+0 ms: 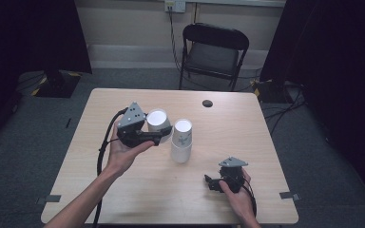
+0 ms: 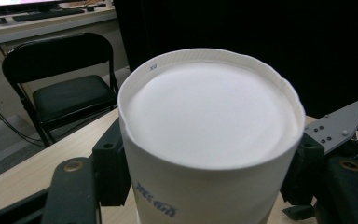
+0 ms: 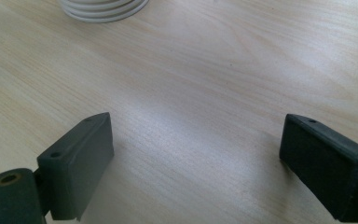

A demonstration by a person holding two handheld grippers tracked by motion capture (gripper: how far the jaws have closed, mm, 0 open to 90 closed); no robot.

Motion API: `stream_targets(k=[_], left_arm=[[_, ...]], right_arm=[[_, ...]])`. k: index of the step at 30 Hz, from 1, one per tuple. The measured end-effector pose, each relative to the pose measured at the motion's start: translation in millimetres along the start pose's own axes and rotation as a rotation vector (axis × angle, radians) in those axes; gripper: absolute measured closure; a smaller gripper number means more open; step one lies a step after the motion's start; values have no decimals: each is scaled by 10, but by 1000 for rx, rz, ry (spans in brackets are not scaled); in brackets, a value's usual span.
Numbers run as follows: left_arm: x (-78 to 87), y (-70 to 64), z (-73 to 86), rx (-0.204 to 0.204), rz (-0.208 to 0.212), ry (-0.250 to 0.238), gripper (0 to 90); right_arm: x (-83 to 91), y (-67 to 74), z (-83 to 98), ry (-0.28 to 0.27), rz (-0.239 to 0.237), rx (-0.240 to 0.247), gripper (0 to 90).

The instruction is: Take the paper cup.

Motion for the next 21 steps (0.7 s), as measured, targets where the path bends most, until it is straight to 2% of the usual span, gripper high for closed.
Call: stream_targets(k=[4, 6, 9, 11, 13, 16, 19, 21], left_arm=[[48, 0, 99, 21, -13, 8, 331], [76, 20, 193, 25, -31, 18, 331], [108, 38, 309, 48, -32, 31, 330], [138, 41, 368, 65, -33, 29, 331], [158, 40, 438, 74, -32, 41, 331], [182, 1, 547, 99, -7, 52, 332], [198, -40, 639, 114, 10, 70, 332], [214, -82, 674, 131, 26, 64, 332]], right_arm=[[2, 7, 3, 2, -4, 3, 93], [6, 10, 6, 2, -7, 2, 94], [14, 21, 11, 2, -10, 0, 106], [37, 29, 16, 15, -11, 13, 144], [72, 71, -1, 12, -26, 30, 141], [135, 163, -45, -12, -57, 48, 178], [211, 273, -101, -53, -71, 62, 173], [249, 353, -126, -66, -98, 63, 186]])
Point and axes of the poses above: each handheld gripper's, and its own axes: x roughly backward along the jaws, z roughly out of its underside, y roughly to its left, the point moved 10 cm from there along -x, roughly forward along the jaws, and after that the axes turned 15 degrees about -x, right-handed, at the moved point
